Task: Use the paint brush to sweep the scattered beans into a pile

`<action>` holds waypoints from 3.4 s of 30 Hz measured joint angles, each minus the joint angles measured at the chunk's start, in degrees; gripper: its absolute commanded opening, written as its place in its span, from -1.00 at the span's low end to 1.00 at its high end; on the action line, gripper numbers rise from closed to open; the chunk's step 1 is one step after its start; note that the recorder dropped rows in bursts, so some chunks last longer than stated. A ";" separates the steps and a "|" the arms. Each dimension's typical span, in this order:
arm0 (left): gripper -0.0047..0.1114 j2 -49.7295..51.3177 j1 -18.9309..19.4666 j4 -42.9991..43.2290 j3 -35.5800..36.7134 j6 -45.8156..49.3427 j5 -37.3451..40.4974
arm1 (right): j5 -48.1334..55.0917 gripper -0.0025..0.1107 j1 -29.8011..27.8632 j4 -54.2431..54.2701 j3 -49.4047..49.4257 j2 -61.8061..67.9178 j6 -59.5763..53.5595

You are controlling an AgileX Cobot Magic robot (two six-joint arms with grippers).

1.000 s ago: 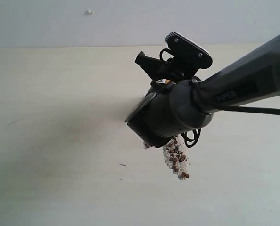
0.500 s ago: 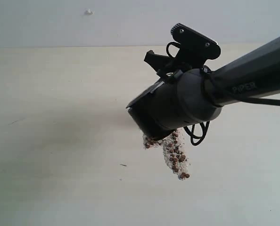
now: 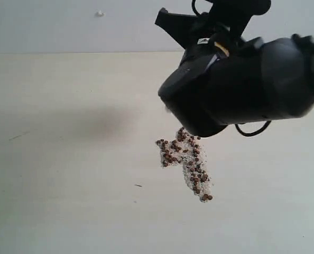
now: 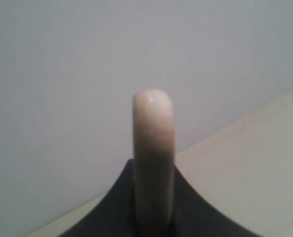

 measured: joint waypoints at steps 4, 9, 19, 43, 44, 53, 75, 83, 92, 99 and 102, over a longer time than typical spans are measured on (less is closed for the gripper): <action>-0.92 0.00 0.00 0.00 0.00 0.00 0.00 | 3.43 -0.96 -0.31 -10.08 7.70 -8.17 -0.14; -0.92 0.00 0.00 0.00 0.00 0.00 0.00 | 10.45 -0.96 -4.40 -24.67 17.05 -17.69 0.10; -0.92 0.00 0.00 0.00 0.00 0.00 0.00 | 29.57 -0.96 -28.29 -91.39 25.97 -29.89 36.38; -0.92 0.00 0.00 0.00 0.00 0.00 -0.11 | 0.98 -0.96 -55.89 -180.57 19.52 -24.93 108.01; -0.92 0.00 0.00 0.00 0.00 0.00 -0.11 | 0.98 -0.96 -55.89 -180.57 19.52 -24.93 108.01; -0.92 0.00 0.00 0.00 0.00 0.00 -0.11 | 1.09 -0.96 -55.89 -180.57 19.52 -24.93 108.25; -0.92 0.00 0.00 0.00 0.00 0.00 -0.11 | 1.09 -0.96 -55.89 -180.31 19.52 -24.93 108.25; -0.92 0.00 0.00 0.00 0.00 0.00 -0.11 | 7.49 -0.96 -55.89 -179.46 19.38 -24.93 101.78; -0.92 0.00 0.00 0.00 0.00 0.00 -0.11 | 2.95 -0.96 -60.28 -181.35 19.38 -24.53 87.80; -0.92 0.00 0.00 0.00 0.00 0.00 -0.11 | -2.11 -0.96 -66.66 -181.71 19.83 -22.76 85.51; -0.92 0.00 0.00 0.00 0.00 0.00 -0.11 | -2.11 -0.96 -67.39 -181.71 21.58 -22.00 85.73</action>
